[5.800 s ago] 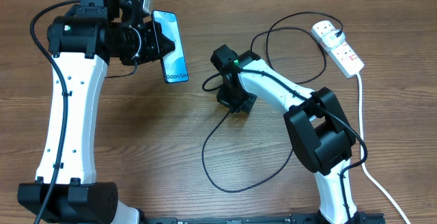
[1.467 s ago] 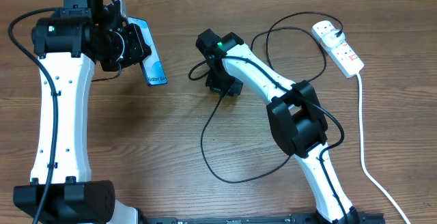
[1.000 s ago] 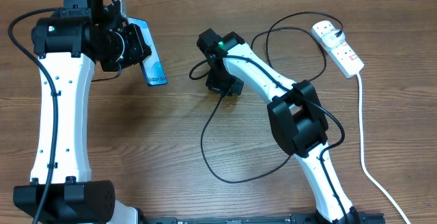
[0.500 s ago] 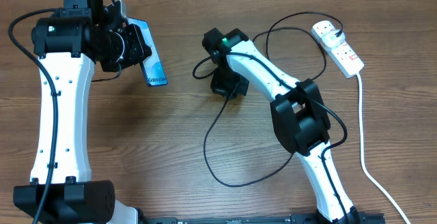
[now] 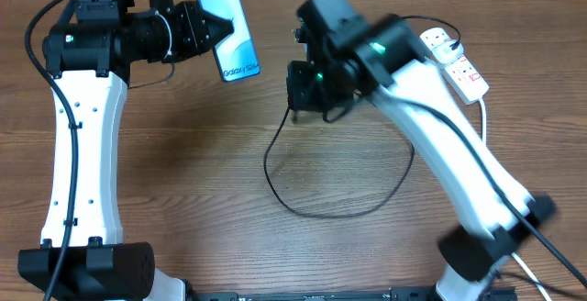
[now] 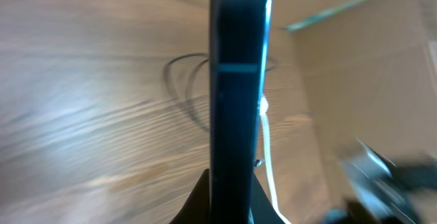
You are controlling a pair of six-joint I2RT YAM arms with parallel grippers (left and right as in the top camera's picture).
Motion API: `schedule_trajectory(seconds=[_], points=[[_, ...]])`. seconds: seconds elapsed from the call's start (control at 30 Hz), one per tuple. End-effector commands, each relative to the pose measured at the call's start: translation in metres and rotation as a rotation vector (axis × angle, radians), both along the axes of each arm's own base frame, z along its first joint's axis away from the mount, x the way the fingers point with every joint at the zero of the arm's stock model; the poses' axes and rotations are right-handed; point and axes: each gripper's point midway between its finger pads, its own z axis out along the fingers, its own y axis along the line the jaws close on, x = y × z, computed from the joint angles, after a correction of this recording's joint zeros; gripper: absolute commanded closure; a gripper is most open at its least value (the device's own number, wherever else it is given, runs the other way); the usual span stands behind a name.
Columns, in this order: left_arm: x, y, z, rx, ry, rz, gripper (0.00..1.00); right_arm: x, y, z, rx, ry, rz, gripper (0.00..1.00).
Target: Plug charger to phone and switch on socket
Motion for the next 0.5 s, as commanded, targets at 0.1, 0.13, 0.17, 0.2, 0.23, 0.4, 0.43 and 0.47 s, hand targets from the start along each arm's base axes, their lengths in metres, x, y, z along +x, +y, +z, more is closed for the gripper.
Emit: schedule_trajectory(seconds=[0.1,0.13,0.17,0.2,0.23,0.4,0.43,0.47], points=[[-0.016,-0.026,0.041,-0.186,-0.077,-0.167,0.96,-0.051,0.011,0.043,0.084,-0.094,0.242,0.96],[-0.017,-0.027,0.042,-0.191,-0.078,-0.172,0.96,-0.056,0.012,0.044,0.088,-0.092,0.263,0.96],[-0.017,-0.027,0.042,-0.194,-0.077,-0.176,0.96,-0.060,0.015,0.044,0.096,-0.088,0.285,0.96],[-0.018,-0.028,0.043,-0.197,-0.077,-0.179,0.96,-0.062,0.016,0.044,0.100,-0.086,0.293,0.96],[-0.018,-0.028,0.043,-0.198,-0.075,-0.180,0.96,-0.062,0.018,0.043,0.098,-0.084,0.296,0.96],[-0.014,-0.024,0.037,-0.156,-0.090,-0.158,0.96,-0.057,0.016,0.020,0.051,-0.058,0.283,0.96],[-0.011,-0.020,0.032,-0.127,-0.078,-0.127,0.96,-0.056,0.015,0.011,0.035,-0.045,0.280,0.96],[-0.008,-0.015,0.024,-0.091,-0.060,-0.087,0.96,-0.055,0.015,0.000,0.018,-0.029,0.277,0.96]])
